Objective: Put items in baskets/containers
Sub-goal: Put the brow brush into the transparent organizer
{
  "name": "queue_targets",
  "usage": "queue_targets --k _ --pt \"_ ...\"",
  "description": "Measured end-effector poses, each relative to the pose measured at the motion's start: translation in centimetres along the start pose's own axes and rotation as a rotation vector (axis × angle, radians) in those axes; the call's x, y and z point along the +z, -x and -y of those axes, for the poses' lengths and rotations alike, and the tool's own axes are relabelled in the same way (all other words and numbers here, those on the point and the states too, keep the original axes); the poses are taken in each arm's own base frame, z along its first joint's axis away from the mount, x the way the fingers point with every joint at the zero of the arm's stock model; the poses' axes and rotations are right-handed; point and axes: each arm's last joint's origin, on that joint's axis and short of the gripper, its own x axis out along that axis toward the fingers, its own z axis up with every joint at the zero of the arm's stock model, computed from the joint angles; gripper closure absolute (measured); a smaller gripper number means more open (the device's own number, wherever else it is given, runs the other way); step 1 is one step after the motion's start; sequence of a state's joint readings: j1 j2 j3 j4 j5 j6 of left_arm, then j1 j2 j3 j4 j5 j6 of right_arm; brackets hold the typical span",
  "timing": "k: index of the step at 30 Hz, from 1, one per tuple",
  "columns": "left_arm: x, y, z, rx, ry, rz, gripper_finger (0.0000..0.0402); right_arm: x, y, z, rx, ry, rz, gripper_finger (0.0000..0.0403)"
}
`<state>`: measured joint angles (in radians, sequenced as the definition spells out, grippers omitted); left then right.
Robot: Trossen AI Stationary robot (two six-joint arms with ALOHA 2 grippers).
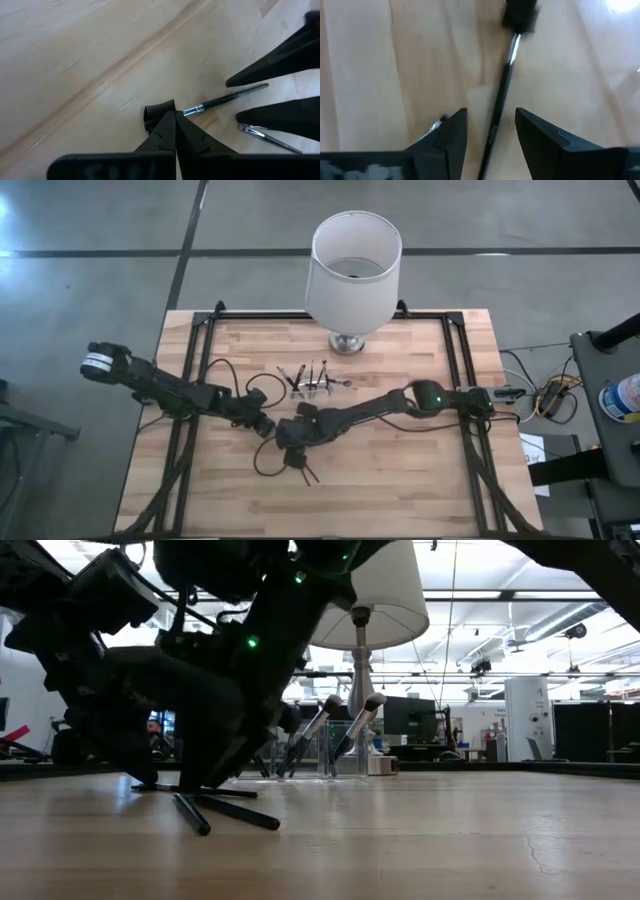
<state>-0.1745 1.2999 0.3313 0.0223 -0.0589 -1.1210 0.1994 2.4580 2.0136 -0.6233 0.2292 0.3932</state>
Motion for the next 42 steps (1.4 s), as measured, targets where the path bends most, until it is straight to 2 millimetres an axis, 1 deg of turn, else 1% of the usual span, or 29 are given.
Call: queue_targets --k 7,11,14,18,22,25,29,32,35,42 --pt "-0.1 0.0 -0.2 0.003 0.006 -0.003 0.0402 -1.1 -0.2 -0.5 0.032 0.018 -0.063 0.0257" --pt "-0.1 0.0 -0.2 0.003 0.007 -0.003 0.0402 -1.4 -0.1 -0.4 0.056 0.002 -0.106 0.0279" --pt "-0.1 0.0 -0.2 0.001 0.007 -0.003 0.0402 -1.5 -0.2 0.2 0.056 -0.044 -0.145 0.0301" --pt "-0.1 0.0 -0.1 -0.005 0.008 0.001 0.0401 -1.5 -0.7 1.8 0.121 -0.143 -0.215 0.033" --pt "0.0 0.0 -0.1 -0.012 0.01 0.007 0.0401 -2.0 -1.3 2.6 0.158 -0.184 -0.26 0.0347" --pt "0.0 0.0 -0.1 -0.012 0.011 0.009 0.0402 -1.9 -1.3 2.6 0.163 -0.155 -0.259 0.0347" --pt "0.0 0.0 0.0 -0.019 0.018 0.015 0.0401 -1.8 -0.9 1.9 0.154 -0.068 -0.241 0.034" --pt "0.0 0.0 0.0 -0.021 0.022 0.02 0.0402 -1.9 -0.9 1.8 0.142 -0.058 -0.235 0.0342" --pt "0.1 0.0 0.1 -0.027 0.027 0.024 0.0401 -2.1 -1.1 1.8 0.141 -0.054 -0.238 0.0351" --pt "0.1 0.0 0.2 -0.041 0.037 0.031 0.0401 -2.5 -1.3 1.9 0.141 -0.034 -0.243 0.0386"
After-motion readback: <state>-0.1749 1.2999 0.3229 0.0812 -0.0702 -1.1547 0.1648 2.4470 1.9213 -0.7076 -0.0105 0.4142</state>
